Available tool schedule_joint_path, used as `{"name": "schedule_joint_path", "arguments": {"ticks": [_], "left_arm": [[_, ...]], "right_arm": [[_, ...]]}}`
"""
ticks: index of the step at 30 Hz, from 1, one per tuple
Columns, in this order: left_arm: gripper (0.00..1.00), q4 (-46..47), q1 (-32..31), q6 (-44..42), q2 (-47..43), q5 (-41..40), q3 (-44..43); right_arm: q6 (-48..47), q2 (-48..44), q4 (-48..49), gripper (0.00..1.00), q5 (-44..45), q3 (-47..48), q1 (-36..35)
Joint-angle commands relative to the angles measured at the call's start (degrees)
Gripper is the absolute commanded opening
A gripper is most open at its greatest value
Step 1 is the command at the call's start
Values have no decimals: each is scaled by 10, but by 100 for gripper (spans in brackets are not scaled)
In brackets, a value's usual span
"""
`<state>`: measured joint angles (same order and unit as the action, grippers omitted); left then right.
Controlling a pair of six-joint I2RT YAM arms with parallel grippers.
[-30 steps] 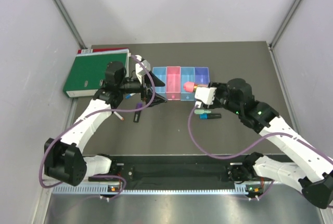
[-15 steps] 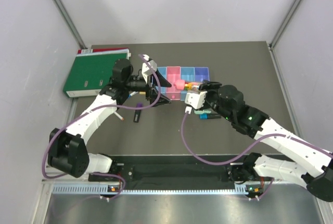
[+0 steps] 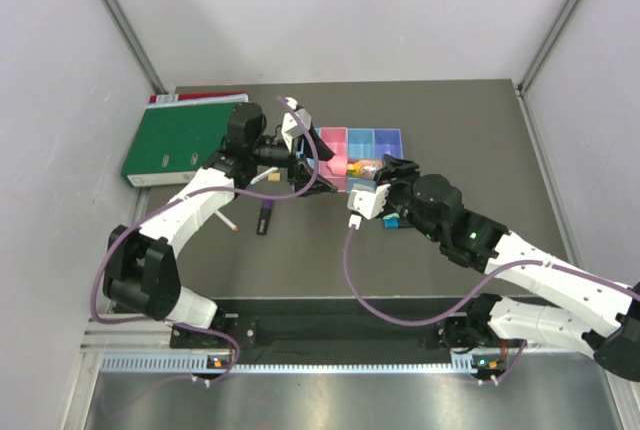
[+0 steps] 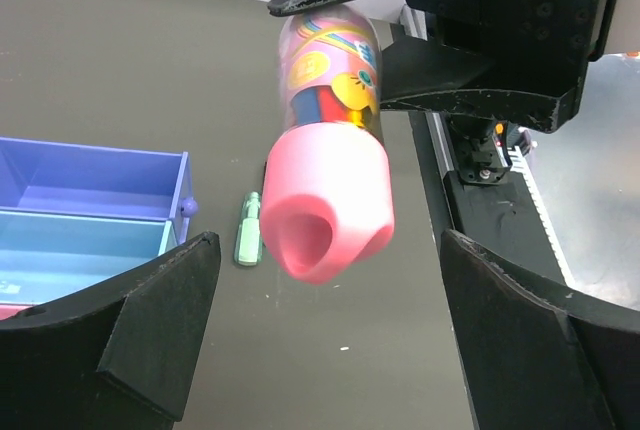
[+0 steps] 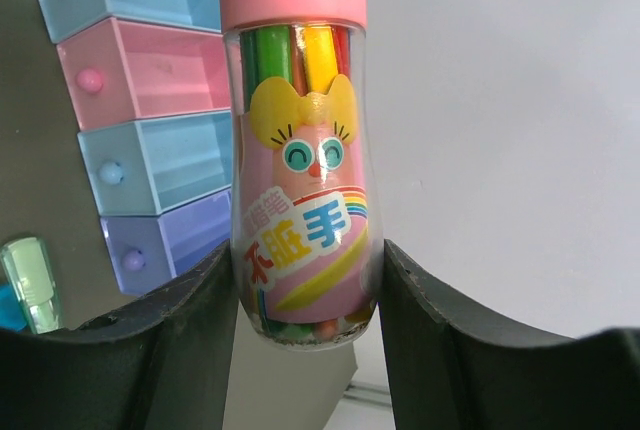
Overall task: Sort the stationery into containers
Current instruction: Place the stationery in the storage box.
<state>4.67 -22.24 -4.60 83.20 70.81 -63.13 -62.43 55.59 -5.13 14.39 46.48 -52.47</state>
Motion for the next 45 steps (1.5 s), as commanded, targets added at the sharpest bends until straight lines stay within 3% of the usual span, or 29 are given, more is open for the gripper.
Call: {"name": "schedule_joint_path", "arguments": {"ticks": [1, 11, 19, 29, 40, 45], "left_arm": [[95, 34, -6, -8, 8, 31, -25], [95, 90, -18, 26, 25, 43, -36], [87, 96, -25, 35, 35, 55, -42], [85, 93, -29, 24, 31, 54, -30], [52, 85, -30, 11, 36, 57, -38], [46, 55, -31, -8, 33, 63, -38]], "right_arm": [[-12, -3, 73, 6, 19, -2, -15], [-22, 6, 100, 6, 21, -22, -23], [-25, 13, 118, 6, 26, -24, -26], [-29, 17, 128, 6, 30, -20, -26], [-31, 19, 139, 7, 34, -24, -26], [-30, 17, 146, 7, 35, -30, -27]]}}
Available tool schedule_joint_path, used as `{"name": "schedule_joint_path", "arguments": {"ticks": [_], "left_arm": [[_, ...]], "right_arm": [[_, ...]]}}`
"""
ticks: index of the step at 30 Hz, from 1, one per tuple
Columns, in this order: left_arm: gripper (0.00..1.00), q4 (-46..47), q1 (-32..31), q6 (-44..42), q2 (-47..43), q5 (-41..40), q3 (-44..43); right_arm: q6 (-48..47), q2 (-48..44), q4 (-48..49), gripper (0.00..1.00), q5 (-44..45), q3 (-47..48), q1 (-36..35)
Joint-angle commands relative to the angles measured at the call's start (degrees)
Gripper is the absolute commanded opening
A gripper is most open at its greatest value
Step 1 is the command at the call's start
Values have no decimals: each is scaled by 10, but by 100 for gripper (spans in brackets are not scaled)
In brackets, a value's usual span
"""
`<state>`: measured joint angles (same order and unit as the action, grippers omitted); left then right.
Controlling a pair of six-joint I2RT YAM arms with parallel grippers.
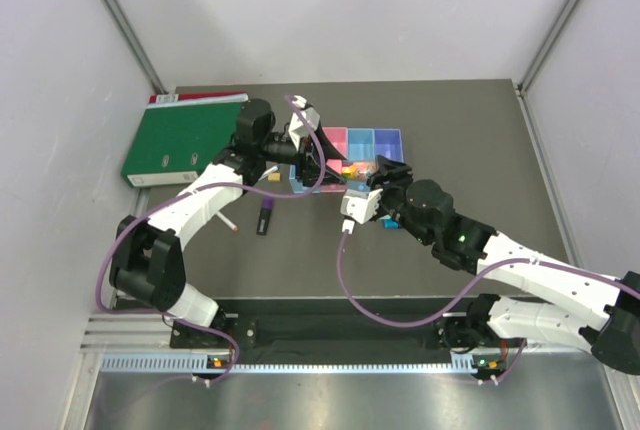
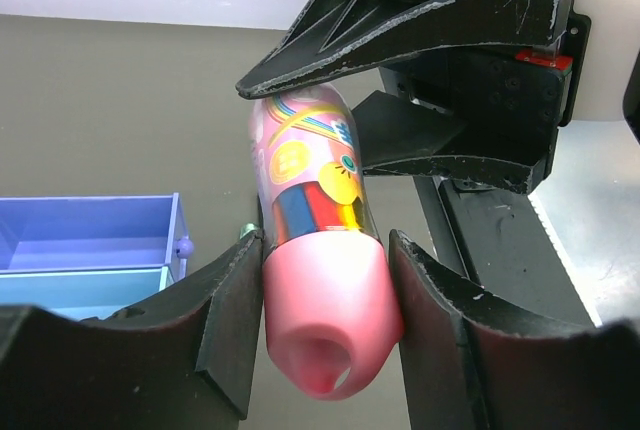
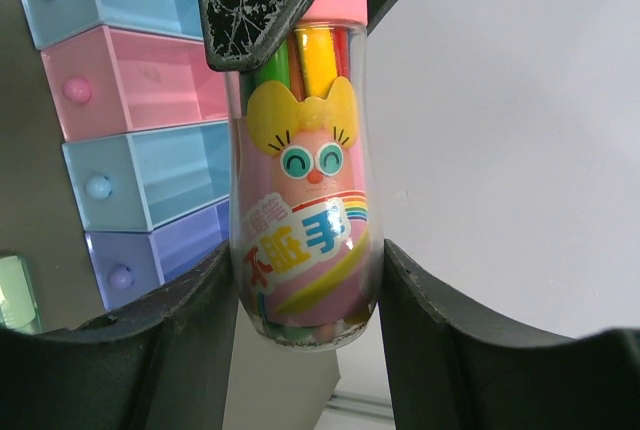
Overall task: Sort the stationery into containers
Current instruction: Place the stationery in the storage box.
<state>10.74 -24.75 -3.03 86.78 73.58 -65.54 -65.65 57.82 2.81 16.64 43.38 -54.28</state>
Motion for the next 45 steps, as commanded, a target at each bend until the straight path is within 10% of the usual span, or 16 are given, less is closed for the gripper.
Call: {"name": "schedule_joint_path", "arguments": {"ticks": [1, 6, 16, 30, 45], "left_arm": [[44, -9, -6, -29, -3, 35, -14], [0, -20, -5, -38, -2, 35, -19], [0, -98, -5, -99, -9, 7, -35], [0, -270, 25, -270, -22, -99, -74], [0, -244, 47, -300, -24, -181, -82]], "right_arm": [[1, -5, 67, 8, 13, 1, -9], [-7, -7, 67, 25, 8, -6, -9], [-10, -12, 62, 95, -3, -15, -7], [61, -14, 50, 100, 7, 42, 40], [52, -25, 18, 99, 5, 30, 52]]}}
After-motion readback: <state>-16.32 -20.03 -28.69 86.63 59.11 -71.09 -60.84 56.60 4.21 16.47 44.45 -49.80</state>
